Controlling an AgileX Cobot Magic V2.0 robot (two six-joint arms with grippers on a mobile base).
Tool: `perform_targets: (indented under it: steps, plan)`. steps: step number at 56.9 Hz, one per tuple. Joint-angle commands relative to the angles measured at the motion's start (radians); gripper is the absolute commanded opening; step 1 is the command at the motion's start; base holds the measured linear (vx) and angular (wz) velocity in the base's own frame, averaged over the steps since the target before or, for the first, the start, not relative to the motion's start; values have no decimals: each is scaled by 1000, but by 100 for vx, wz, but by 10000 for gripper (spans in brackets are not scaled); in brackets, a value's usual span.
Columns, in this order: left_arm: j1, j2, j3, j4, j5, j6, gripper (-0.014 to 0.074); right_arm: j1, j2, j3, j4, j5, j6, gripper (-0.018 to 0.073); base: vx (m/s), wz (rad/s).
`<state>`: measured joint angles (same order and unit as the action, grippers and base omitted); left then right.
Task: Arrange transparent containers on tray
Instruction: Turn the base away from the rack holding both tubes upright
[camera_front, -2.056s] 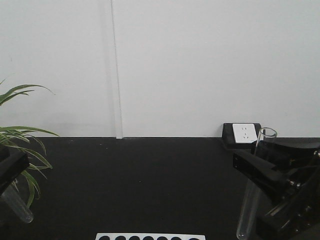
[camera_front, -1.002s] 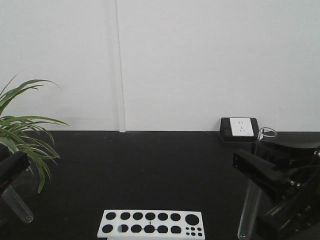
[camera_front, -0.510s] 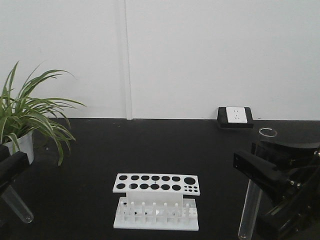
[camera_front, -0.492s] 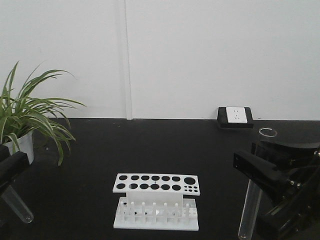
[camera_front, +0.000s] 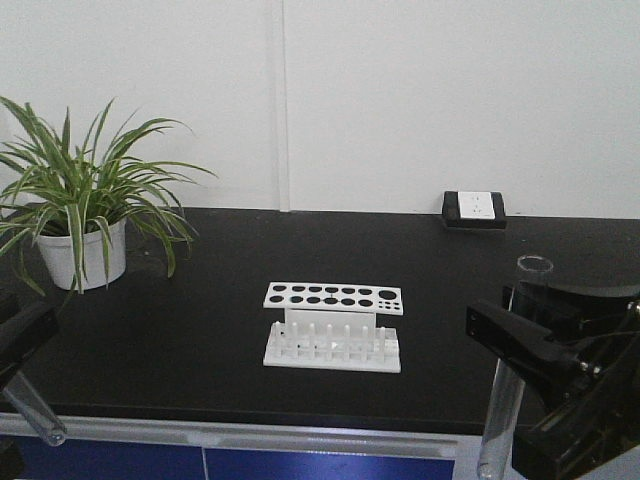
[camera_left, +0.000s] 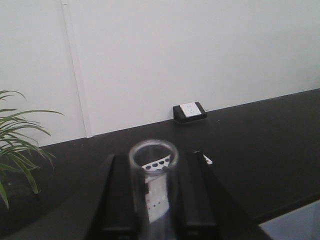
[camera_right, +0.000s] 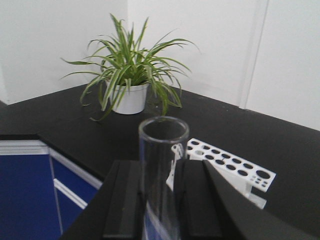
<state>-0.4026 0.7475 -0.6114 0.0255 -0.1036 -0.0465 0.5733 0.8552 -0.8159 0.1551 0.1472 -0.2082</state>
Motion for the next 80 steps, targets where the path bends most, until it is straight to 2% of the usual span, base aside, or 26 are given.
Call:
perform_targets:
  steps: [1,80]
  plan:
    - [2,-5,-34,-9,-82,-3,103,-7,-10,-29,-8,-83,-9,201,-37,6]
    - [2,-5,-34,-9,-82,-3,103,-7,-10,-29,-8,-83,-9,201,-34,4]
